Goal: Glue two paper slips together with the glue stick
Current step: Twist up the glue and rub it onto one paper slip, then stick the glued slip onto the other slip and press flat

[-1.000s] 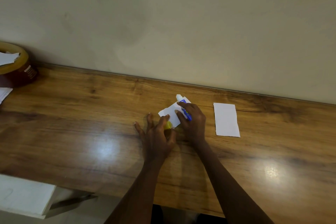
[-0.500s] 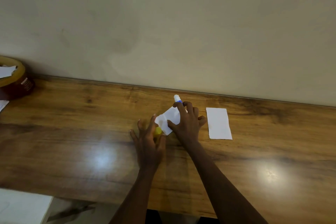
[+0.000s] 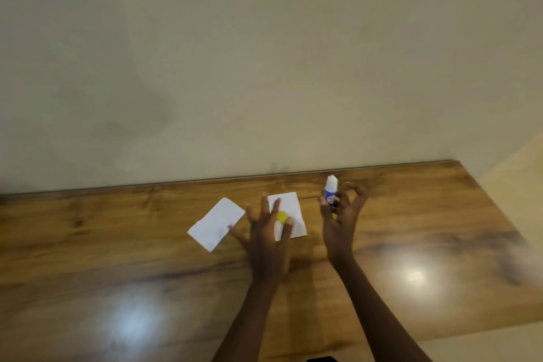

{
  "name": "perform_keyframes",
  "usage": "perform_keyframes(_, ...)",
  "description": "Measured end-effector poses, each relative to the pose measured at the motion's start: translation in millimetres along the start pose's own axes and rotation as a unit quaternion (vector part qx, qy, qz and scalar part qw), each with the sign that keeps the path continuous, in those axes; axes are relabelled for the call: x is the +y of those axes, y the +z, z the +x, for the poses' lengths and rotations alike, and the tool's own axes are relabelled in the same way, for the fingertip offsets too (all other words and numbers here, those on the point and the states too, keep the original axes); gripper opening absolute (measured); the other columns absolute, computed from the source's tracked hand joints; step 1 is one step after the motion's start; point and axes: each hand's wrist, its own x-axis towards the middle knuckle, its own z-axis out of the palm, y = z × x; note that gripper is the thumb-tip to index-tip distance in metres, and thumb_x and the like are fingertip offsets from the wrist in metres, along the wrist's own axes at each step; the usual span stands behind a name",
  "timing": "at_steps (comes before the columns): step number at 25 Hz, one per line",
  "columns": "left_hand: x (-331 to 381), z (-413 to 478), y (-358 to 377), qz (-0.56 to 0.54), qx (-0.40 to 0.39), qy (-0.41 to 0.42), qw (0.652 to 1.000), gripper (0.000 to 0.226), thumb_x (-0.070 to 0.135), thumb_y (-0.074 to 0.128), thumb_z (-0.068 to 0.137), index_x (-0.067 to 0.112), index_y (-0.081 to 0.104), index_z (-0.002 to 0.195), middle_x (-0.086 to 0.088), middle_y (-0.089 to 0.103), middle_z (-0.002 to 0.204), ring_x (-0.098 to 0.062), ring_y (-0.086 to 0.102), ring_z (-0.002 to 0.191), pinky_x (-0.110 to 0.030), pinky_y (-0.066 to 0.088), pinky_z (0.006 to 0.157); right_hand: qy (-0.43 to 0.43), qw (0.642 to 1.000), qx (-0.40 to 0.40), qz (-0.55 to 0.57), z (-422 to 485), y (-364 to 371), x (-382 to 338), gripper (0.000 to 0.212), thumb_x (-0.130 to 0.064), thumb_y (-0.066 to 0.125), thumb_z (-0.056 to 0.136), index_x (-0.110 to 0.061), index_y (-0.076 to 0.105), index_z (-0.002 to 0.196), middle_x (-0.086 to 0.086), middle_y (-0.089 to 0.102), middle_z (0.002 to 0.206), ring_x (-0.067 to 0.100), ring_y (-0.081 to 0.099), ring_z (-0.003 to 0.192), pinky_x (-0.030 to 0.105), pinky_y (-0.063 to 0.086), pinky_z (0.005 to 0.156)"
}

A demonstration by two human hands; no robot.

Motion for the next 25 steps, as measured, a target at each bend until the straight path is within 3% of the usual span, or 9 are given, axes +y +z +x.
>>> perform_keyframes(3,45,-7,59,0.023,-0.077,0.043,0.996,0.049,0.048,0.04,0.088,0.034,0.033,0.134,0.005,0.025,0.151,-0.012,-0.007,0.138,-0.048,-0.028,0.1,0.007,0.994,-0.026,-0.109,25,-57,12,0.038,0.009,0.054,0.08,-0.012,0.043,0.109,0.019,0.057,0.099,0.028,0.057,0.089,0.04,0.052,0.08)
perform_keyframes(5,55,-13,87,0.078,-0.116,0.072,0.988,0.051,0.05,0.035,0.088,0.036,0.026,0.136,0.004,0.019,0.153,-0.018,-0.004,0.141,-0.047,-0.031,0.098,0.014,0.984,-0.048,-0.17,36,-82,24,0.026,0.006,0.054,0.081,-0.007,0.049,0.103,0.017,0.059,0.095,0.03,0.058,0.088,0.049,0.052,0.08)
perform_keyframes(9,39,-23,110,0.151,-0.142,0.095,0.974,0.052,0.048,0.043,0.086,0.036,0.029,0.135,-0.001,0.023,0.152,-0.03,0.009,0.142,-0.054,-0.02,0.104,0.009,0.973,-0.086,-0.216,36,-109,49,0.031,0.006,0.054,0.08,-0.024,0.051,0.089,0.008,0.06,0.082,0.014,0.058,0.075,0.037,0.052,0.07)
perform_keyframes(13,27,-27,113,0.199,-0.174,0.093,0.96,0.053,0.051,0.037,0.087,0.038,0.023,0.136,0.001,0.014,0.154,-0.028,0.001,0.143,-0.048,-0.027,0.101,0.006,0.968,-0.094,-0.233,32,-116,69,0.039,0.006,0.056,0.078,-0.032,0.047,0.082,0.006,0.061,0.078,0.013,0.059,0.072,0.038,0.053,0.069)
perform_keyframes(15,28,-25,112,0.202,-0.184,0.096,0.957,0.055,0.052,0.036,0.087,0.037,0.021,0.137,0.0,0.012,0.155,-0.029,0.0,0.142,-0.05,-0.025,0.102,0.015,0.971,-0.106,-0.216,33,-115,66,0.047,0.007,0.059,0.074,-0.035,0.046,0.092,-0.01,0.059,0.086,0.006,0.058,0.08,0.04,0.053,0.079)
perform_keyframes(17,29,-22,108,0.214,-0.206,0.096,0.95,0.062,0.057,0.034,0.085,0.035,0.013,0.139,0.0,0.005,0.155,-0.028,-0.005,0.142,-0.05,-0.028,0.1,0.023,0.98,-0.111,-0.165,31,-118,58,0.056,0.002,0.064,0.07,-0.029,0.044,0.112,-0.014,0.053,0.109,0.002,0.055,0.099,0.028,0.048,0.09)
perform_keyframes(19,26,-21,100,0.2,-0.227,0.093,0.949,0.072,0.061,0.034,0.082,0.031,0.004,0.14,0.002,-0.004,0.154,-0.024,-0.01,0.142,-0.047,-0.028,0.099,0.007,0.993,-0.032,-0.116,21,-122,47,0.069,-0.007,0.064,0.065,-0.02,0.035,0.127,-0.009,0.042,0.129,0.002,0.043,0.117,0.015,0.039,0.097)
perform_keyframes(22,16,-24,74,0.098,-0.206,0.079,0.97,0.071,0.051,0.044,0.084,0.025,0.009,0.14,0.003,0.003,0.152,-0.017,-0.007,0.14,-0.041,-0.017,0.11,-0.101,0.97,0.121,-0.187,-14,-107,28,0.06,-0.01,0.057,0.064,-0.017,0.04,0.121,0.004,0.046,0.122,0.014,0.044,0.115,0.022,0.036,0.098)
perform_keyframes(25,2,-19,40,0.001,-0.077,-0.006,0.997,0.049,0.024,0.054,0.086,0.015,0.039,0.132,-0.009,0.044,0.141,-0.03,0.039,0.131,-0.047,0.027,0.11,-0.158,0.939,0.029,-0.305,-39,-46,18,0.033,-0.012,0.05,0.072,-0.011,0.051,0.105,0.013,0.061,0.103,0.026,0.055,0.097,0.027,0.04,0.08)
